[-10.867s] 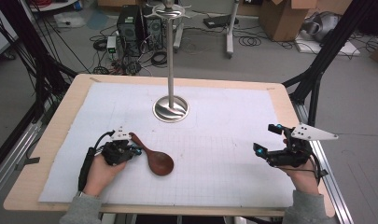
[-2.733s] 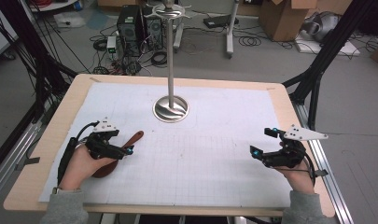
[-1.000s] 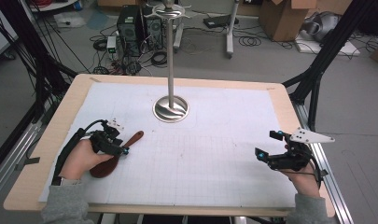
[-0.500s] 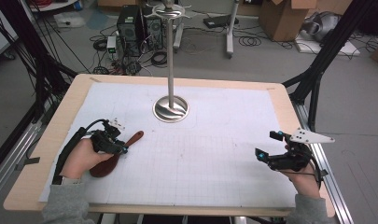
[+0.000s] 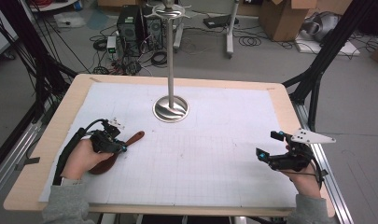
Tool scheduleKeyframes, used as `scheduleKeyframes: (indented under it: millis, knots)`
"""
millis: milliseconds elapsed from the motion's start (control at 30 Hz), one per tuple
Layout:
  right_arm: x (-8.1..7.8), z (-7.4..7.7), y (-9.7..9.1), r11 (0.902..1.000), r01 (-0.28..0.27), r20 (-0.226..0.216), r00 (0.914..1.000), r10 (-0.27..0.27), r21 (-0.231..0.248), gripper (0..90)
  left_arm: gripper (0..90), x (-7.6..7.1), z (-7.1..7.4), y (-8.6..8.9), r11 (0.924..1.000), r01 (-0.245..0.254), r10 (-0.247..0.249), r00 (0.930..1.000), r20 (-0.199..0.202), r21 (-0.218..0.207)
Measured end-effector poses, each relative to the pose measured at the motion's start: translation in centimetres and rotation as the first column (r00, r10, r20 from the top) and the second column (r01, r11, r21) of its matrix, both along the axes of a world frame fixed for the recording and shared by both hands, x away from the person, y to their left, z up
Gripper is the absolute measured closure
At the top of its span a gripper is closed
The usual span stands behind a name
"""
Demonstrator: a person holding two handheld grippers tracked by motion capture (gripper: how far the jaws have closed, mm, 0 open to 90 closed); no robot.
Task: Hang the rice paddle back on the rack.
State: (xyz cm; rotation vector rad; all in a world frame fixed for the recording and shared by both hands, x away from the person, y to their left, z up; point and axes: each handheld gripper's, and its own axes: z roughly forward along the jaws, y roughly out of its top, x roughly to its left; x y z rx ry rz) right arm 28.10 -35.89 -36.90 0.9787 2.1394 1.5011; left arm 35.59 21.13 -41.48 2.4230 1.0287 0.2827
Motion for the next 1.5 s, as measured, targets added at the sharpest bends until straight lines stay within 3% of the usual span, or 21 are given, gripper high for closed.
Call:
scheduleKeyframes:
  millis: [667, 1133, 1300, 1500]
  knots:
    - [0.5, -0.1, 0.3, 1.0, -0.004, -0.004, 1.0, 0.004, -0.002, 2.9, 77.6, -1.7, 3.0, 0.9, 0.9945, -0.001, 0.014, 0.9929, 0.119, -0.105]
    - [0.5, 0.0, 0.2, 0.9999, -0.003, 0.002, 1.0, 0.003, 0.011, 2.9, 77.6, -2.2, 4.0, 1.1, 0.9794, 0.009, 0.025, 0.9862, 0.163, -0.202]
    - [0.4, 0.1, 0.0, 0.9998, 0.004, -0.004, 1.0, -0.004, 0.018, 2.9, 77.7, -2.2, 4.0, 1.0, 0.9816, 0.016, 0.015, 0.9868, 0.161, -0.191]
    - [0.6, 0.1, 0.0, 0.9998, 0.004, 0.003, 1.0, -0.004, 0.019, 2.9, 77.7, -2.0, 5.2, 1.6, 0.981, 0.022, 0.012, 0.9852, 0.171, -0.193]
